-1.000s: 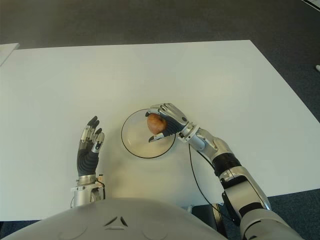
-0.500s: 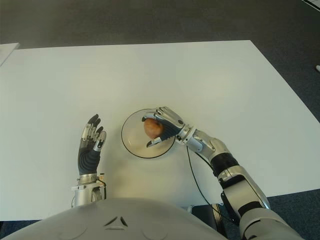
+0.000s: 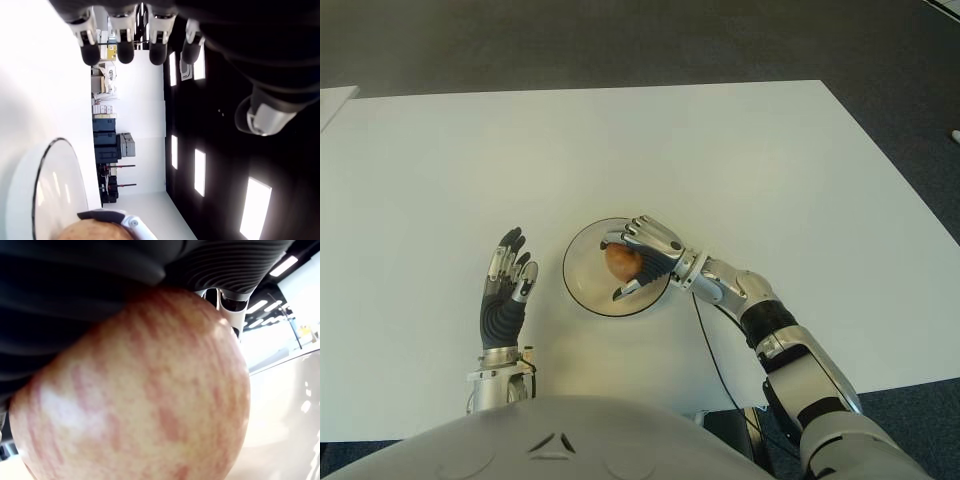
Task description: Put the apples into the plate.
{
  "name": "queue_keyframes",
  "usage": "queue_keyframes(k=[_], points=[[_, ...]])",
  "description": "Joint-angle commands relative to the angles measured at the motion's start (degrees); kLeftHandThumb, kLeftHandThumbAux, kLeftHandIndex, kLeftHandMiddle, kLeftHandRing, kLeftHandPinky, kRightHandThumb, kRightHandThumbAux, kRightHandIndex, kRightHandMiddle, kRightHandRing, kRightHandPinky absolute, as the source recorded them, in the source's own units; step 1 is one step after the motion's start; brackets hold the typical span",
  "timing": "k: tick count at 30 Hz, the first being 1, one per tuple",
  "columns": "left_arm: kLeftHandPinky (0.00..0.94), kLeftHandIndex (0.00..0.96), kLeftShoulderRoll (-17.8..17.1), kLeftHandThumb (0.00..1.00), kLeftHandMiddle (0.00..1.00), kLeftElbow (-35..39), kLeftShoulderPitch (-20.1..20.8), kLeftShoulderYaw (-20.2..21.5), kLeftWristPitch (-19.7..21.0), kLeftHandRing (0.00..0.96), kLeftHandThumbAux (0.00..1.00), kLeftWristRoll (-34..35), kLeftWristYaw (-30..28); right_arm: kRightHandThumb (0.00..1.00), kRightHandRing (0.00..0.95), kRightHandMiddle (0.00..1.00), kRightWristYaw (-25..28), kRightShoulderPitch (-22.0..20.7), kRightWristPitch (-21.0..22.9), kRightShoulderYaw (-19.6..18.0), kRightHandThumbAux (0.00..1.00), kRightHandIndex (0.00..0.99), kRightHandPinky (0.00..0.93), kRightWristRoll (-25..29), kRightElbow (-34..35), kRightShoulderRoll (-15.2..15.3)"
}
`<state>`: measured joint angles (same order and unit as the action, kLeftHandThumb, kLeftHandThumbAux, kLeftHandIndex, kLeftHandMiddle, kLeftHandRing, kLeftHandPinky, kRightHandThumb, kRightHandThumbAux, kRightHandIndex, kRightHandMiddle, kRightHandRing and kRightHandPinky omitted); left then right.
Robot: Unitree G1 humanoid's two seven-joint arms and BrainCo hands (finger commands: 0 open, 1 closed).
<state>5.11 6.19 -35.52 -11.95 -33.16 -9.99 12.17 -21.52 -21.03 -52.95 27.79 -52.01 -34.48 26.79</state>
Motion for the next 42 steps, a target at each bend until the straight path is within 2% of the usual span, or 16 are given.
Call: queue_keyframes(k=[1,4,6,8,9,10,13,15,19,27,42], points=[[0.027,0.085,1.28,0.089,0.065,-0.83,-0.88,-0.47,0.71,0.04,0.45,0.14,0.56,0.717,0.823,0.825,3.45,-2.24,1.19,0.0,0.712,0.441,0.797,1.31,2.48,0.91],[0.029,0.081,1.31,0.088,0.064,-1.0,-0.85,-0.46,0.38,0.039,0.453,-0.33,0.82,0.706,0.711,0.736,9.17,-2.86,1.39,-0.28,0.712,0.435,0.638,4.84,4.29,1.56],[0.034,0.081,1.35,0.087,0.064,-1.03,-0.83,-0.49,0.3,0.039,0.456,-0.46,0.9,0.693,0.553,0.585,11.35,-2.67,1.56,-0.45,0.715,0.426,0.503,6.13,4.97,1.86],[0.037,0.082,1.42,0.087,0.065,-1.03,-0.9,-0.54,0.24,0.039,0.458,-0.46,0.95,0.685,0.451,0.489,13.18,-2.44,1.92,-0.56,0.717,0.419,0.413,6.84,5.77,2.19],[0.039,0.084,1.46,0.087,0.065,-1.04,-0.92,-0.56,0.24,0.04,0.461,-0.44,0.96,0.549,0.364,0.404,13.87,-2.35,2.11,-0.62,0.653,0.356,0.327,7.08,6.16,2.32],[0.041,0.085,1.5,0.086,0.065,-1.02,-0.98,-0.55,0.26,0.041,0.463,-0.43,1.01,0.458,0.307,0.349,14.42,-2.23,2.41,-0.77,0.612,0.314,0.272,7.2,6.75,2.45],[0.043,0.09,1.55,0.086,0.065,-0.99,-1.11,-0.5,0.31,0.041,0.469,-0.48,1.12,0.338,0.215,0.258,15.45,-1.84,3.13,-1.21,0.556,0.242,0.183,7.52,8.27,2.71],[0.041,0.093,1.53,0.085,0.064,-0.98,-1.26,-0.43,0.36,0.04,0.473,-0.51,1.18,0.304,0.175,0.218,15.77,-1.56,3.69,-1.59,0.54,0.204,0.143,7.34,9.5,2.94],[0.043,0.101,1.4,0.082,0.063,-1.04,-1.43,-0.36,0.66,0.038,0.476,-0.29,1.25,0.266,0.114,0.16,15.73,-1.05,4.93,-2.13,0.531,0.129,0.09,6.17,11.44,3.34],[0.04,0.099,1.04,0.072,0.059,-1.66,-1.08,0.01,0.71,0.033,0.471,-1.26,1.95,0.26,0.065,0.119,16.18,-0.66,6.23,-2.13,0.536,0.07,0.036,6.14,13.24,3.75],[0.033,0.092,0.71,0.07,0.057,-2.4,-0.87,0.21,0.45,0.031,0.468,-0.6,1.81,0.26,0.059,0.118,14.8,-0.36,6.21,-2.24,0.533,0.053,0.051,5.85,14.12,3.99]])
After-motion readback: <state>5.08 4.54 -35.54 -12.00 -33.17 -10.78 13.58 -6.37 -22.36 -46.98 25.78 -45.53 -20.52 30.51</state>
